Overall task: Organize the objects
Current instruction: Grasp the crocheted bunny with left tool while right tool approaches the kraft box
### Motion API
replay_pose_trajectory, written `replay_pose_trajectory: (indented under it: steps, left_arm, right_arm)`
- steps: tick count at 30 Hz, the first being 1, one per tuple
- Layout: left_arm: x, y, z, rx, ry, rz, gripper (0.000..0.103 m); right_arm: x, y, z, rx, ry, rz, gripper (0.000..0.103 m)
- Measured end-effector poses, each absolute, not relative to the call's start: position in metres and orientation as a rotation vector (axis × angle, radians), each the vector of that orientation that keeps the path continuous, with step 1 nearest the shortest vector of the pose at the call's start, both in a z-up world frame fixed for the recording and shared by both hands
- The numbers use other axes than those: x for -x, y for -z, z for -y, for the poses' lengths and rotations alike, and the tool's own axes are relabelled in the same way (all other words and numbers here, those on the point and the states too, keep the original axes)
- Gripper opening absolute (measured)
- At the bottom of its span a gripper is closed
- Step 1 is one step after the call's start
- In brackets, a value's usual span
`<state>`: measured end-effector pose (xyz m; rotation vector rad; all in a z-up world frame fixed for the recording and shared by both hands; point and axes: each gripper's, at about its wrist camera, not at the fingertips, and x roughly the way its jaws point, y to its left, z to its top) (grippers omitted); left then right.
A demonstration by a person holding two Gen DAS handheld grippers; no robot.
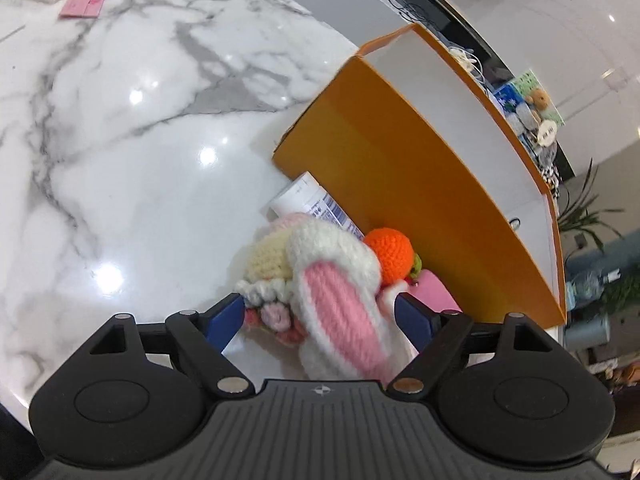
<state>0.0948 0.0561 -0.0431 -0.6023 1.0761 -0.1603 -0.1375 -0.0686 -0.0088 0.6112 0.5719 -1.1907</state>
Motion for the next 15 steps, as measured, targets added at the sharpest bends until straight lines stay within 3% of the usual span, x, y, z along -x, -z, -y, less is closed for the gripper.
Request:
replay_pose_trajectory:
  steps: [15]
  left_arm:
    - [-0.100,0.056,-0.052,0.606,0.129,-1.113,0.090]
  right_arm:
    - [0.100,0.027,0.051,-0.525,0.902,-0.741,0.102]
